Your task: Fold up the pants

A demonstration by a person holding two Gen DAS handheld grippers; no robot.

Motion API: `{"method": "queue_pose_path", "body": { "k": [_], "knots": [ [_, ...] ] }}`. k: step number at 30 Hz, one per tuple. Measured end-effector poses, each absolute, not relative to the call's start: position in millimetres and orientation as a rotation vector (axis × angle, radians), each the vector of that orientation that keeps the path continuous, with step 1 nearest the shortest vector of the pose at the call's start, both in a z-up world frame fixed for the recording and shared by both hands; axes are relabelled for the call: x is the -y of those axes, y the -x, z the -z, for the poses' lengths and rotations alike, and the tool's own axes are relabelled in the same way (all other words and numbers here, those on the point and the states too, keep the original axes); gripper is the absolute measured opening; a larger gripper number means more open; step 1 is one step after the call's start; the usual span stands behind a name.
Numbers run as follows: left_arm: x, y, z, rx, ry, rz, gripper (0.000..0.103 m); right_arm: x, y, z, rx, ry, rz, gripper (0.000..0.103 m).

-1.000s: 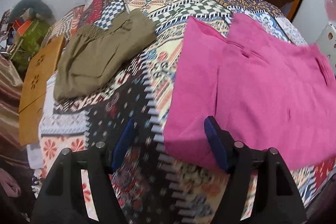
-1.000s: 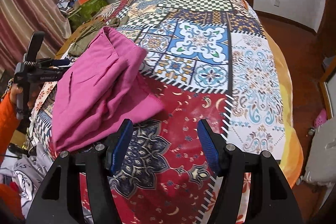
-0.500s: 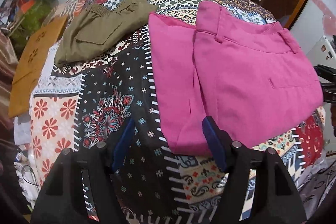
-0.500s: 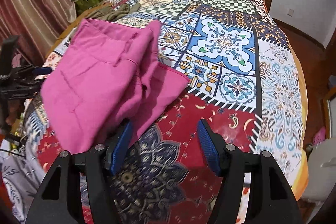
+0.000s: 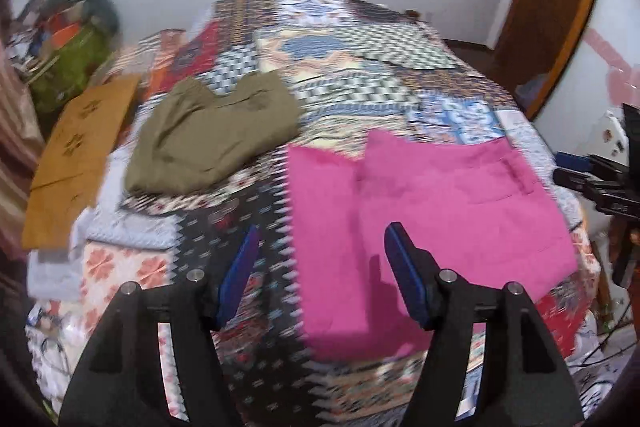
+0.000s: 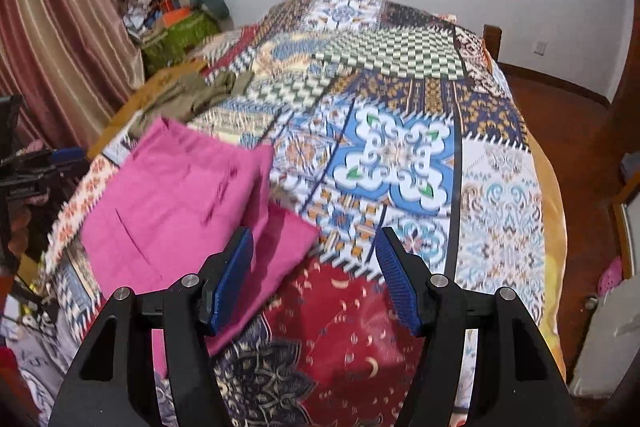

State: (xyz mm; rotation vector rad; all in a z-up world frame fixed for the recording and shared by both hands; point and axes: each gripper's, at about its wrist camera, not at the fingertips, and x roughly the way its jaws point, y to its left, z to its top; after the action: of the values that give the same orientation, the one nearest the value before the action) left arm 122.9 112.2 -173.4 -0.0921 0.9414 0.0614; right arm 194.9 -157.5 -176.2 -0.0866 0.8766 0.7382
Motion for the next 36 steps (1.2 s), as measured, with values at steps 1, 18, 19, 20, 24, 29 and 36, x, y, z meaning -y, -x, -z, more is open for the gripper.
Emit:
{"method": "queue_pose_path", "body": {
  "k": [1, 18, 19, 20, 24, 29, 36],
  "knots": [
    [-107.3, -129.3, 175.4, -0.949, 0.095, -0.033, 0.066, 155.7, -197.6, 175.7, -0.876, 0.084, -0.746, 0.06],
    [-96.5, -173.4, 227.2, -1.034, 0.067, 0.001, 0.072, 109.7, -204.0, 206.7, -0.942, 0.197, -0.866, 0.06],
    [-95.9, -173.6, 226.7, -1.032, 0.06, 0.001, 0.072, 112.5, -208.3, 205.9, -0.926, 0.202, -0.839, 0.06],
    [-95.3, -173.0, 226.6, -1.029, 0.055, 0.002, 0.072, 114.4, -211.4, 206.4, -0.916, 0.208, -0.812, 0.06],
    [-100.5, -173.1, 228.8, -1.027, 0.088, 0.01, 0.072, 132.9, -229.9, 210.9, -0.91, 0.201, -0.681, 0.059],
    [-102.2, -171.9, 222.3, -1.018, 0.104, 0.013, 0.071, 151.9, -231.6, 198.9, -0.917, 0.102, -0.712, 0.059],
    [-99.6, -182.3, 212.0, -1.014, 0.097, 0.05, 0.052, 133.5, -222.1, 170.3, -0.873, 0.012, -0.846, 0.06]
  ]
}}
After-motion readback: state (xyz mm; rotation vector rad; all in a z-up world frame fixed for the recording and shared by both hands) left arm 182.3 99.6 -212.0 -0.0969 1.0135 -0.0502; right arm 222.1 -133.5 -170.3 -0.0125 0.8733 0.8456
